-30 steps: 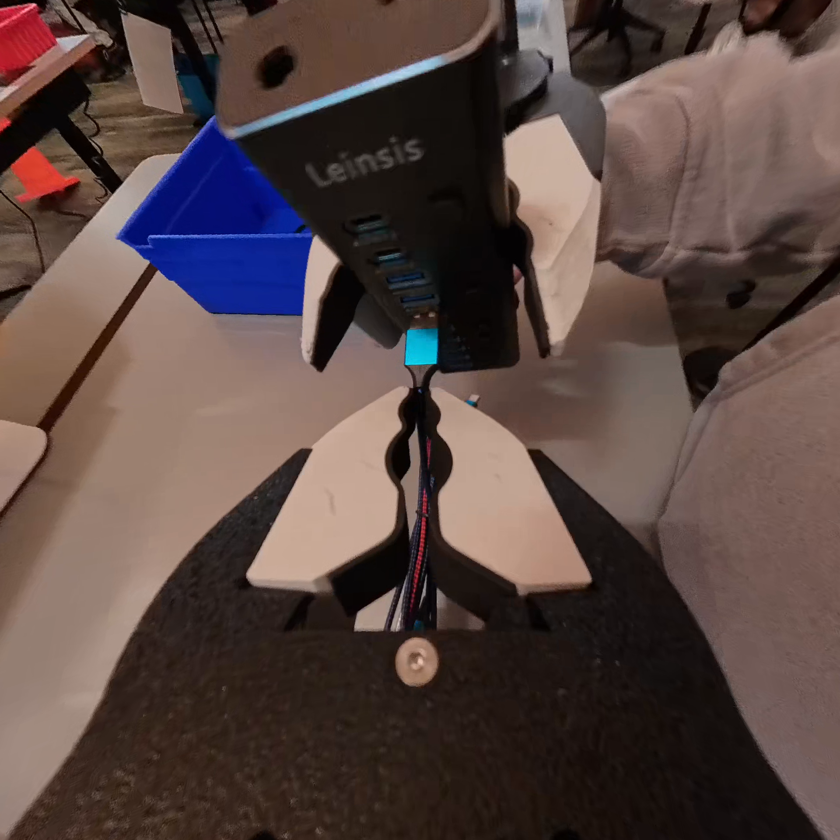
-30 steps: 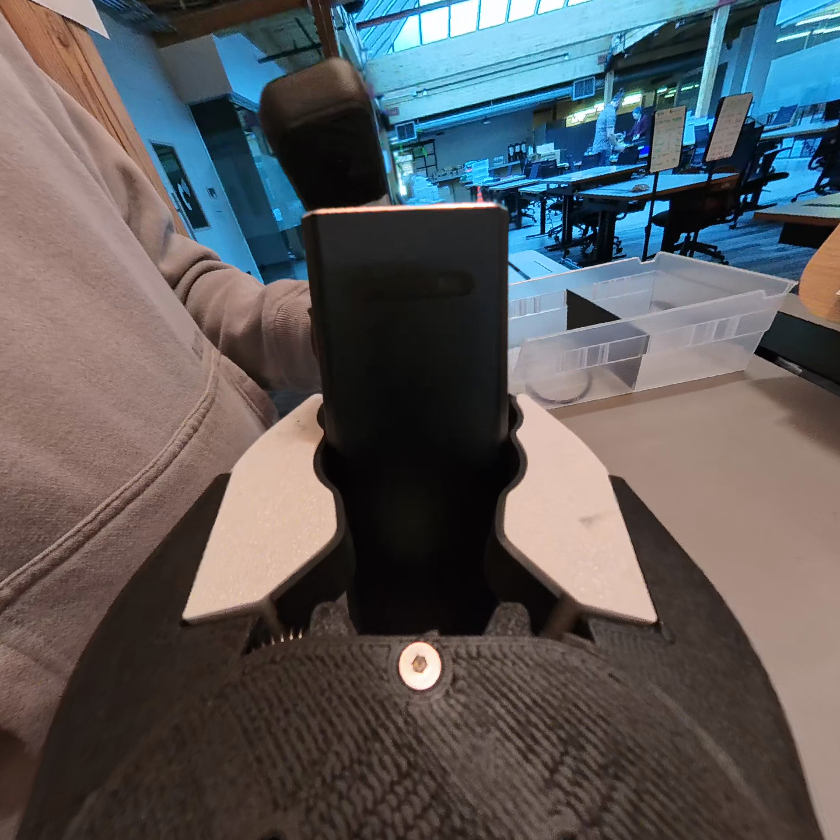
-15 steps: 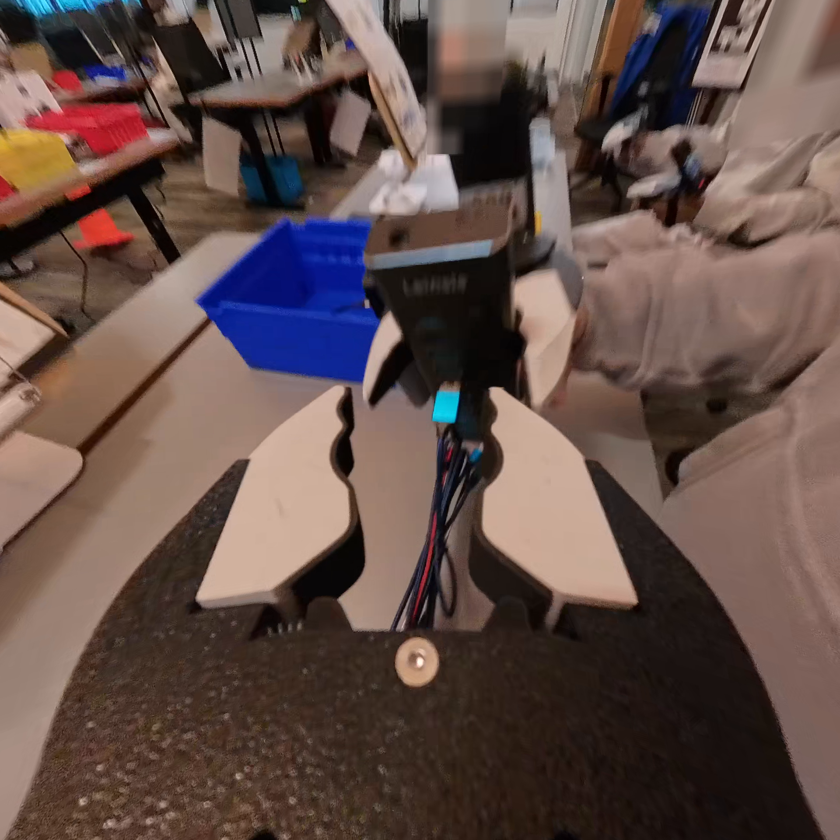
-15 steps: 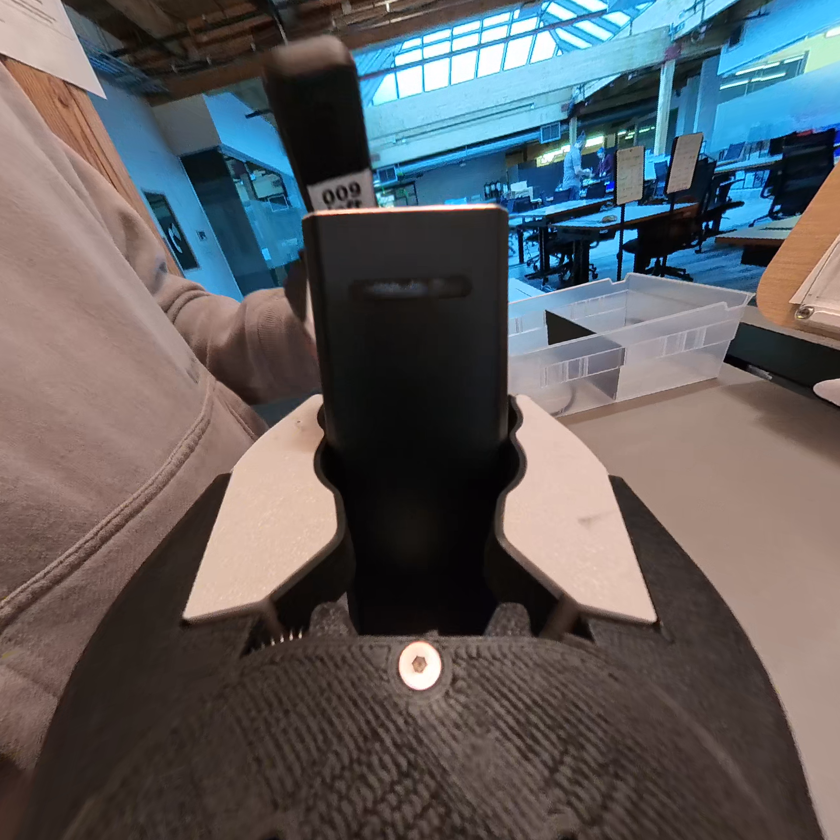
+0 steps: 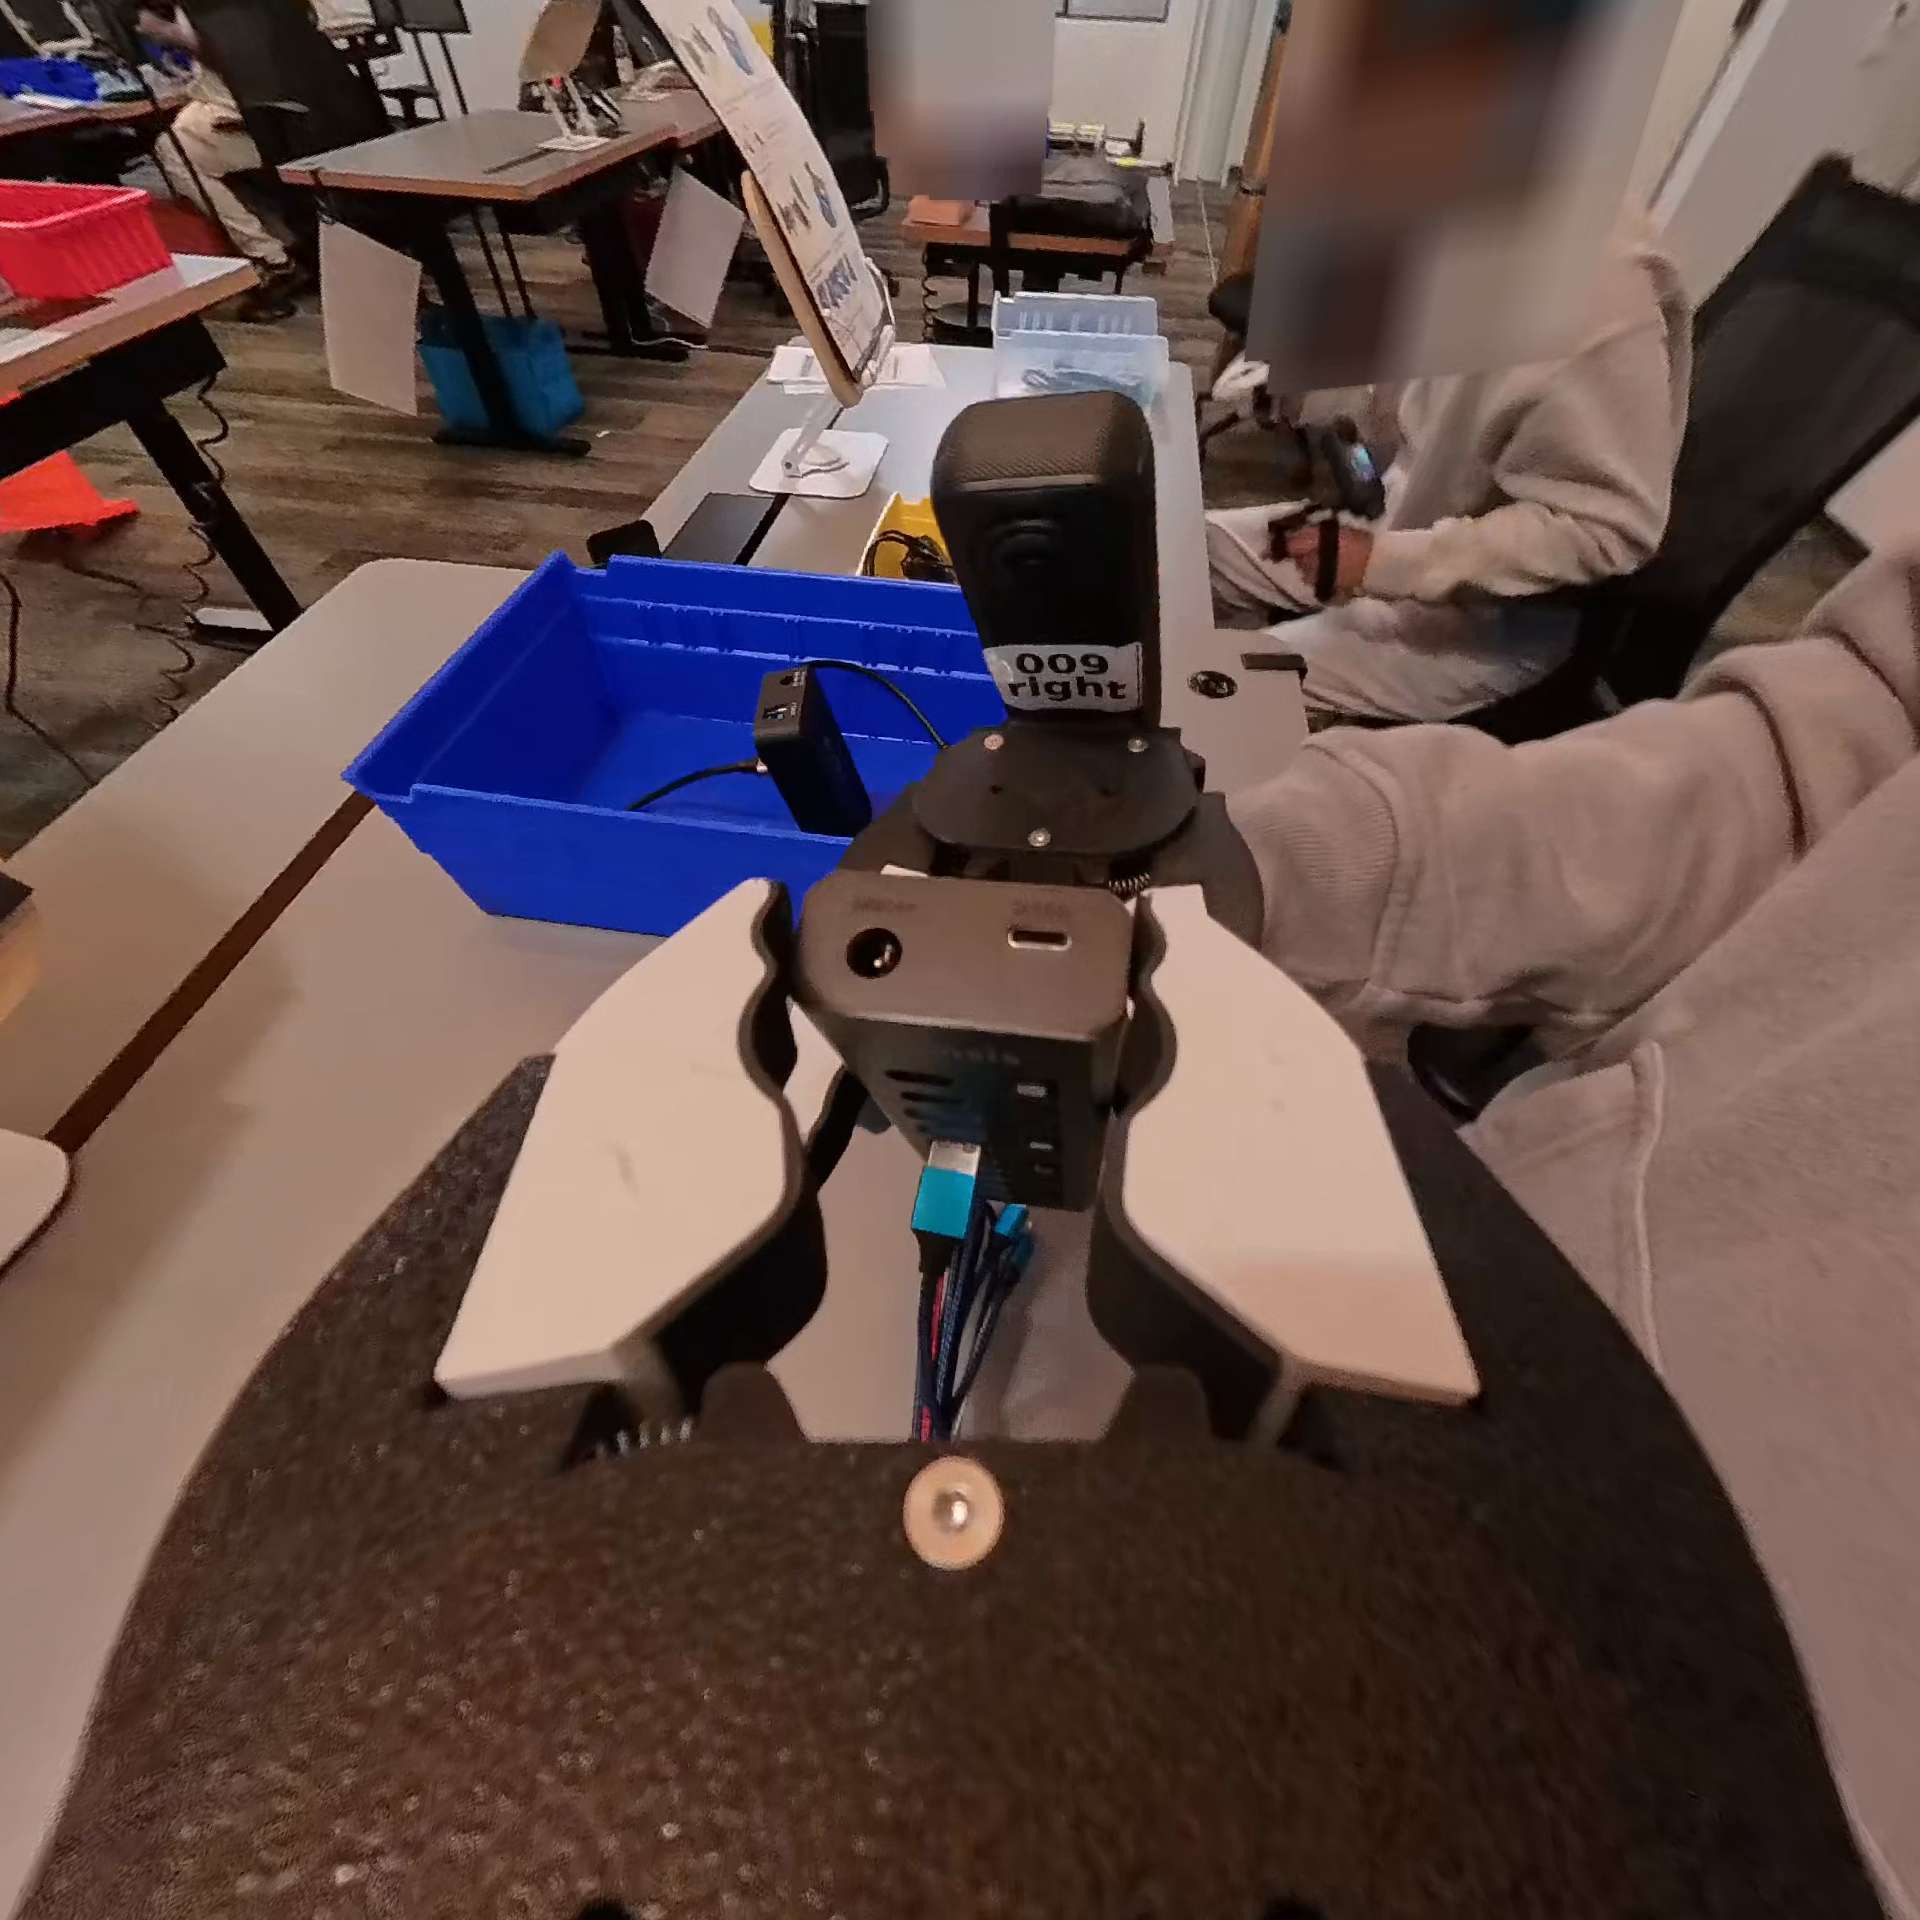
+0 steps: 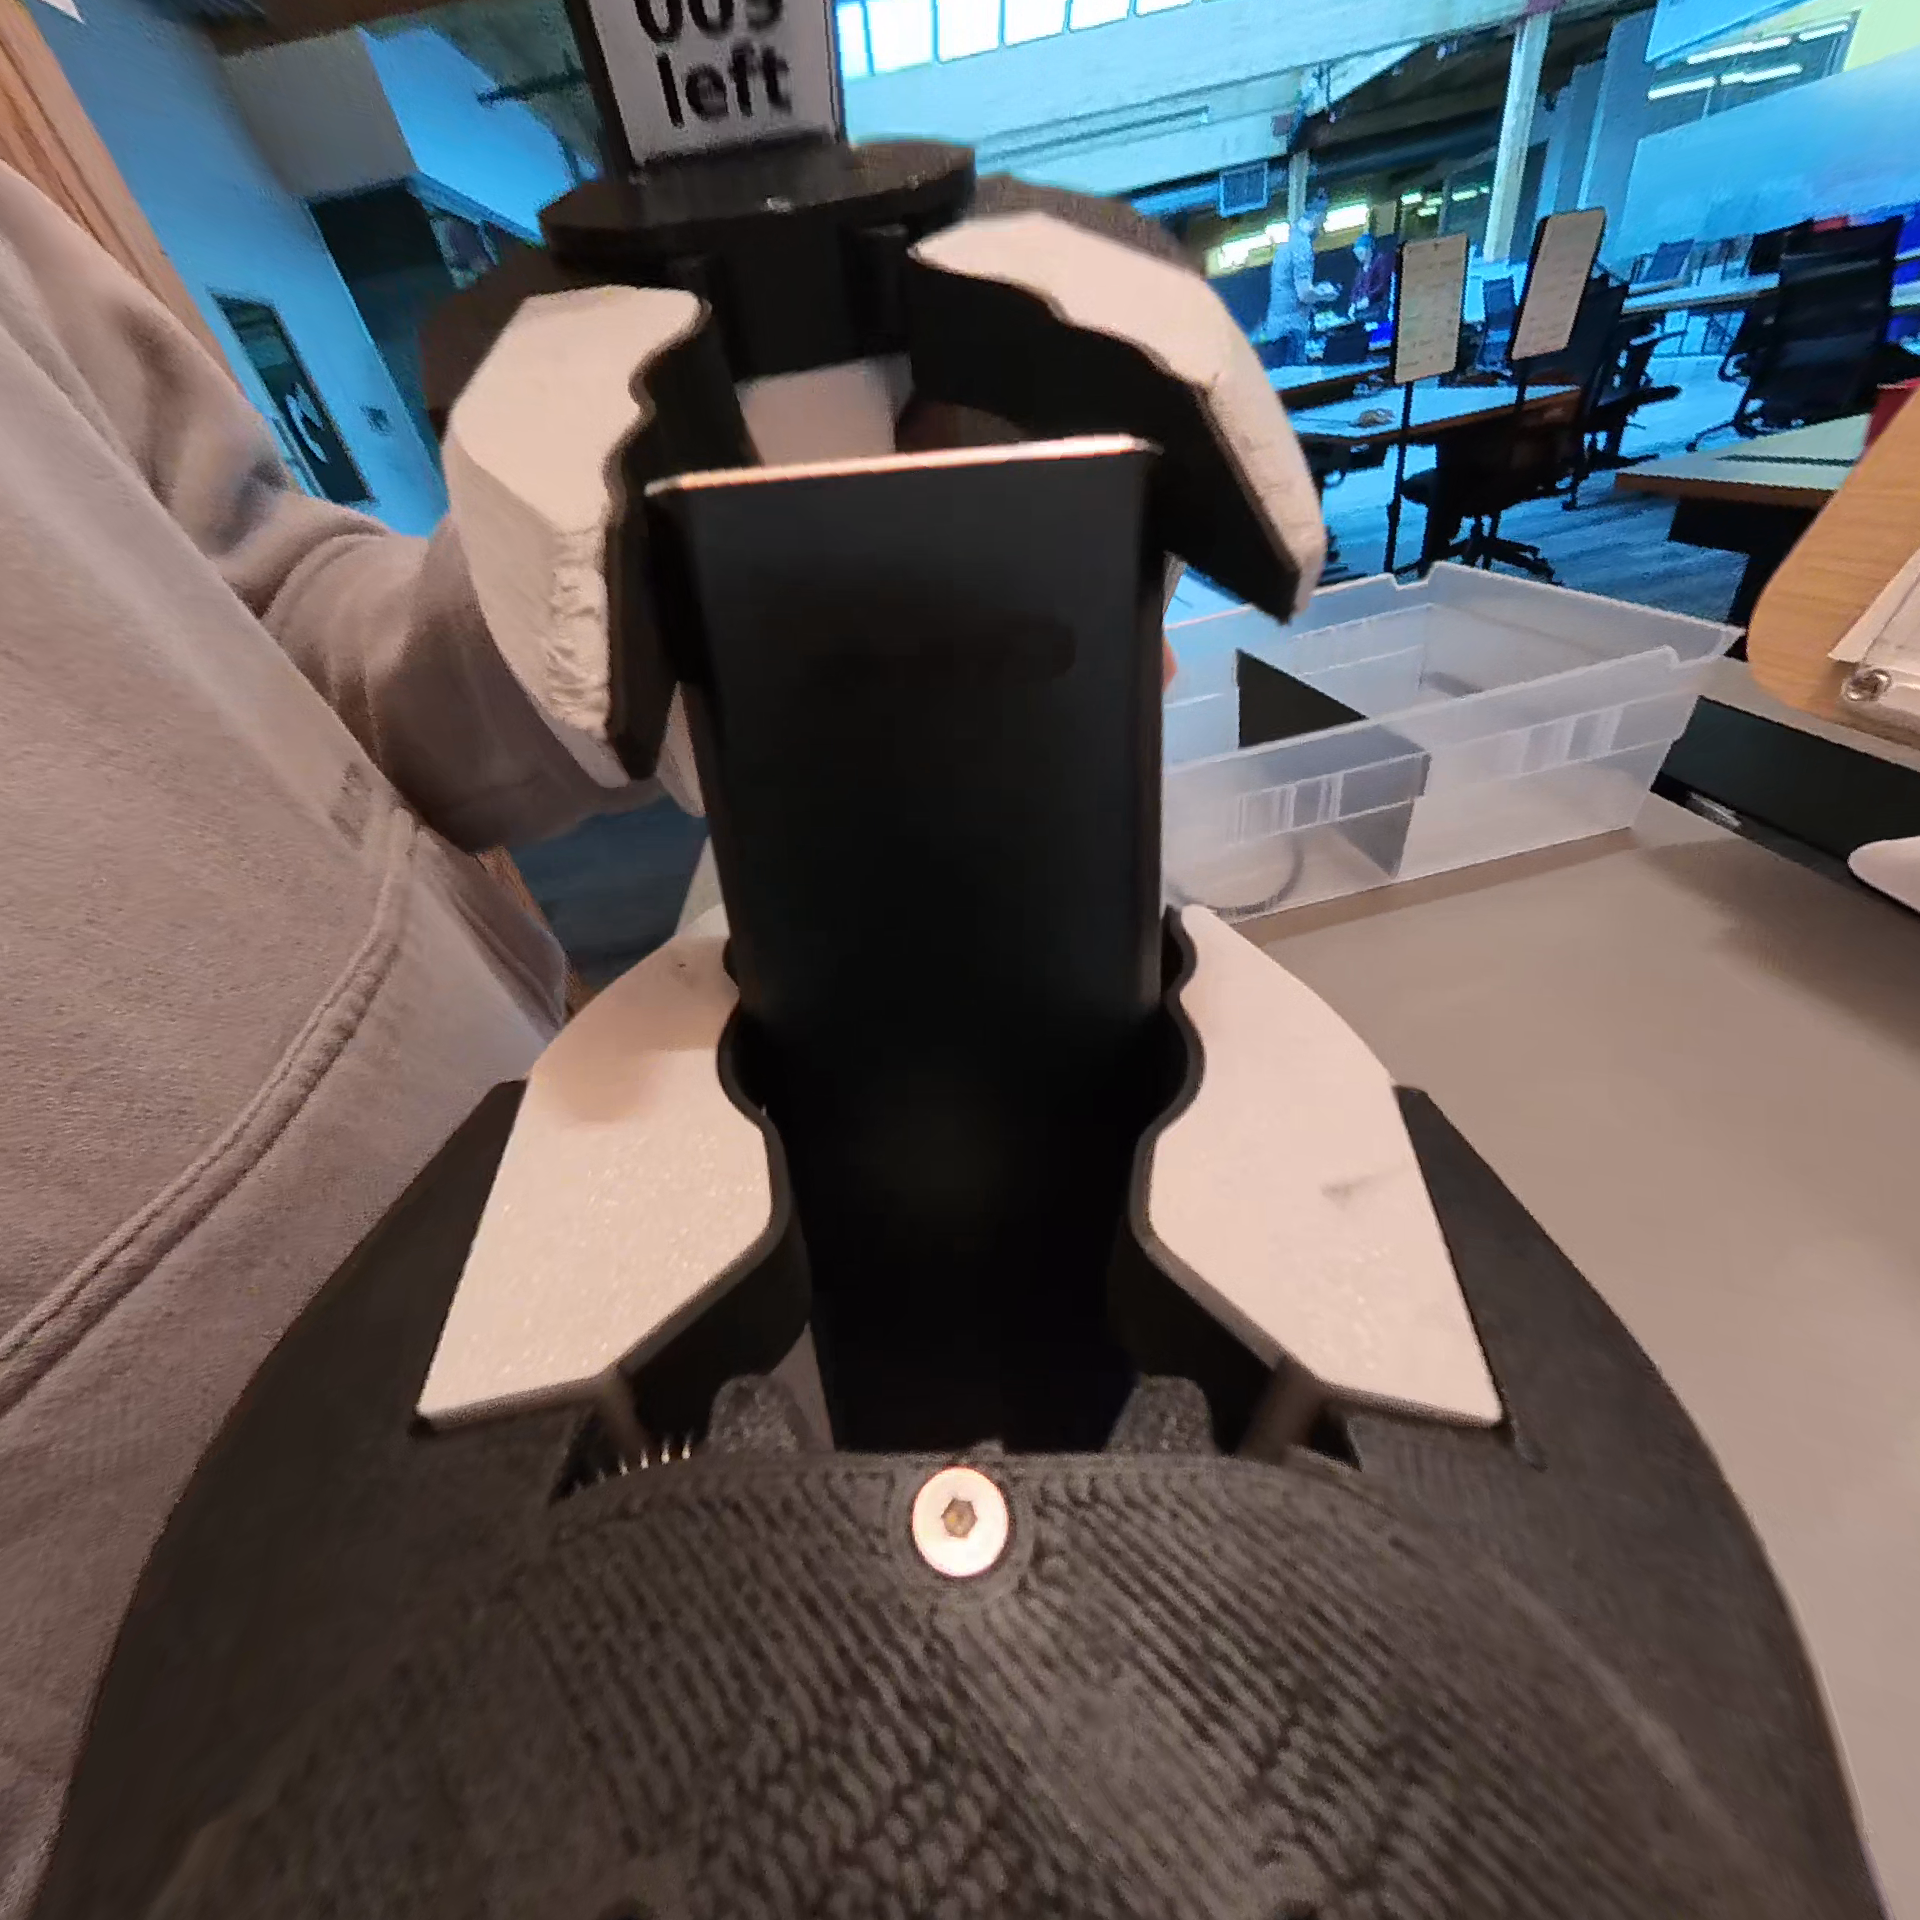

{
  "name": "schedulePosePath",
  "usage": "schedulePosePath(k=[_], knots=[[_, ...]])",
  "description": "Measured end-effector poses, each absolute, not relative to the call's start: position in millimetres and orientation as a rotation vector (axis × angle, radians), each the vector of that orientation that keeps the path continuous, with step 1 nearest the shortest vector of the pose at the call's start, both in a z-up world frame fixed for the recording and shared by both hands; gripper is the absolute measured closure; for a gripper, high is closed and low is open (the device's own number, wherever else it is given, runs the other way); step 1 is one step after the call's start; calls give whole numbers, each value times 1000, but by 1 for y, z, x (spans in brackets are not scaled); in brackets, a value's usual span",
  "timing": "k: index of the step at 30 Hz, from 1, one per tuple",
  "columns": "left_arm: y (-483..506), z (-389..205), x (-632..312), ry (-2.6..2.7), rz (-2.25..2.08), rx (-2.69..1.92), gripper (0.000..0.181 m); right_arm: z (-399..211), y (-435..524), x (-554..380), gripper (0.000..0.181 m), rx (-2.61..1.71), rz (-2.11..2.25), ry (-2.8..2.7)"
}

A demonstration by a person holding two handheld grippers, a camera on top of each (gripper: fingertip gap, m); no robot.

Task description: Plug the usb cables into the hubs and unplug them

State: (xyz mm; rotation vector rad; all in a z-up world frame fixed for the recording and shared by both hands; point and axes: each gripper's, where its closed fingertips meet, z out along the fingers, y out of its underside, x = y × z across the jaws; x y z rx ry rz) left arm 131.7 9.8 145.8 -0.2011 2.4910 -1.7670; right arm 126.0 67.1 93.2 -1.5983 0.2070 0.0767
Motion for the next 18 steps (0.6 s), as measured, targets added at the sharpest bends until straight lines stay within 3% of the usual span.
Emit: schedulePosePath(k=[8,10,18], knots=[[16,153,135,2483,-1613,-62,121,82,67,133,103,-1705,3,263],[15,157,132,2479,-1659,-56,120,81,70,134,112,-1712,-23,267],[18,158,129,2495,-1691,-35,120,82,78,129,115,-1703,-36,243]])
